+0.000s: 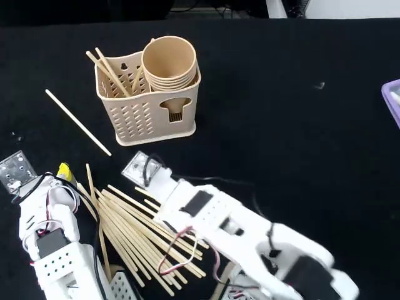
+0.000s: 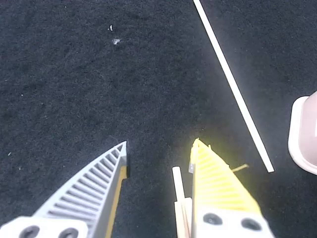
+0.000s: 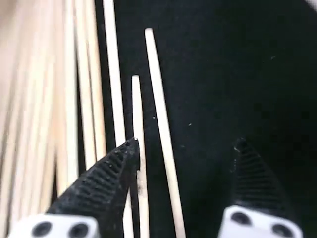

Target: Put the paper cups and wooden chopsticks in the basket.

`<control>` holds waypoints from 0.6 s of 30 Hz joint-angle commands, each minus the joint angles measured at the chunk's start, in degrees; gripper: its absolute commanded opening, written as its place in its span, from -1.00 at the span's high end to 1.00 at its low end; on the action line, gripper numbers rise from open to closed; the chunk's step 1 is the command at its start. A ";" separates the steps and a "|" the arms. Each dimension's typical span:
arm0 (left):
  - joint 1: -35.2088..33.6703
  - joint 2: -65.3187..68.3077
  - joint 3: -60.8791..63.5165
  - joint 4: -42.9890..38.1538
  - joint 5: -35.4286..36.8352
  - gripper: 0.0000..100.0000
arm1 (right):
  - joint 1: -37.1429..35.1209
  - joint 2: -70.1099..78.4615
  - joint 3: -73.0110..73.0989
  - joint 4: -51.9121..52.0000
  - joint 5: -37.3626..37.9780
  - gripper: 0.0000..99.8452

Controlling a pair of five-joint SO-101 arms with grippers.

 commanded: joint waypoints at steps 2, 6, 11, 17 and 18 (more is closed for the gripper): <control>-0.31 -0.70 -1.71 -1.05 -0.09 0.59 | -0.62 9.89 -7.96 0.09 2.90 0.41; -0.40 -0.70 -1.71 -1.05 -0.09 0.59 | -0.53 15.96 -13.93 5.98 5.01 0.48; -0.40 -0.70 -1.71 -1.05 -0.09 0.59 | -0.44 17.36 -16.31 6.77 5.36 0.99; -0.31 -0.70 -1.71 -1.05 -0.09 0.59 | -0.35 8.40 -16.31 11.43 5.45 0.98; -0.31 -0.70 -1.71 -1.05 -0.09 0.59 | -0.35 5.93 -16.40 12.66 5.80 0.98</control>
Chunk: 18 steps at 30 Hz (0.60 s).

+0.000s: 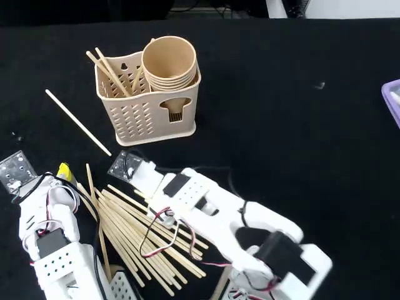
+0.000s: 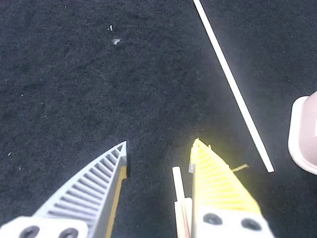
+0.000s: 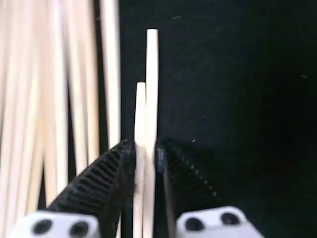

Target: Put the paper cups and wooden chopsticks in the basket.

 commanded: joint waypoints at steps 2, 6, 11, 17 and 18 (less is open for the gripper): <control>-0.31 -0.70 -1.71 -1.05 -0.09 0.59 | 0.35 -12.62 -1.63 5.01 3.52 0.98; -0.31 -0.70 -1.71 -1.05 -0.09 0.59 | 4.75 -23.34 -2.77 6.86 6.33 0.98; -0.31 -0.70 -1.71 -1.14 -0.09 0.59 | 9.58 -34.59 -4.97 6.68 6.42 0.98; -0.31 -0.70 -1.71 -1.14 -0.09 0.59 | 9.67 -43.21 -11.65 -6.33 3.52 0.98; -0.31 -0.70 -1.71 -1.14 -0.09 0.59 | 9.76 -43.56 -12.79 -10.73 1.41 0.98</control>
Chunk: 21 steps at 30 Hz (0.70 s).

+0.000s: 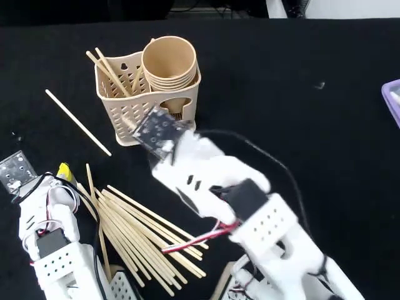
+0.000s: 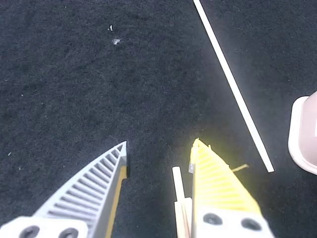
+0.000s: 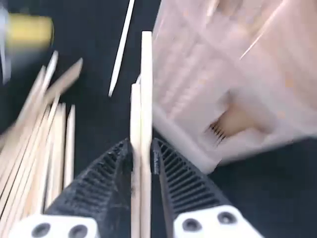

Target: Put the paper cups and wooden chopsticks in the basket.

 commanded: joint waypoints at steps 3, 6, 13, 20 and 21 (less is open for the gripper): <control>-0.31 -0.70 -1.71 -1.14 -0.09 0.59 | 1.32 -3.21 -7.96 -24.53 -10.02 0.98; -0.31 -0.70 -1.71 -1.14 -0.09 0.59 | 1.23 0.04 -9.98 -38.15 -12.66 0.98; -0.31 -0.70 -1.71 -1.14 -0.09 0.59 | 1.32 15.34 -18.51 -57.49 -12.57 0.98; -0.31 -0.70 -1.71 -1.14 -0.09 0.59 | 3.43 31.78 -26.95 -58.11 -12.48 0.98; -0.31 -0.70 -1.71 -1.14 -0.09 0.59 | 3.60 33.45 -27.12 -57.93 -12.48 0.98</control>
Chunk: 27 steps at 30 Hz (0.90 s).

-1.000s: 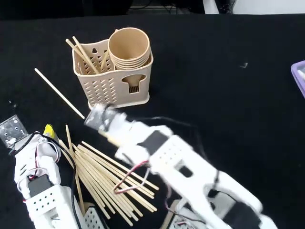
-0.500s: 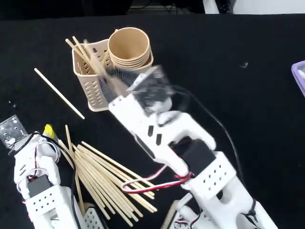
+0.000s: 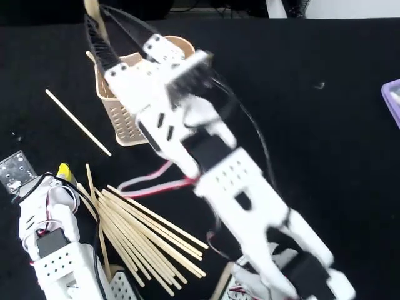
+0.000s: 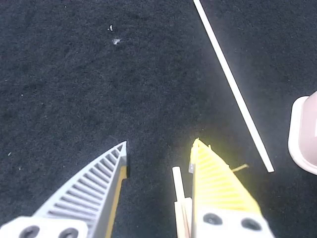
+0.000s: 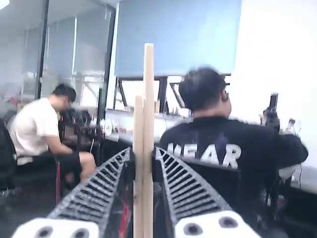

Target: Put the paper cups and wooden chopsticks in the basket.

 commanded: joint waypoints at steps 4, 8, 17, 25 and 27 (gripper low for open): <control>-0.31 -0.70 -1.71 -1.14 -0.09 0.59 | 3.69 7.96 -4.26 1.23 -0.35 0.97; -0.22 -0.70 -1.71 -1.23 -0.09 0.59 | 3.43 8.40 -6.73 13.36 -0.35 0.75; -0.22 -0.70 -1.71 -1.23 -0.09 0.59 | 3.52 -6.64 -12.44 49.32 -0.70 0.51; -0.84 -0.70 -2.33 -0.70 -0.09 0.59 | 4.66 -21.67 14.73 64.44 -0.35 0.53; -1.80 -0.70 -3.30 0.26 -0.09 0.59 | 4.92 -23.69 25.19 59.78 -0.70 0.53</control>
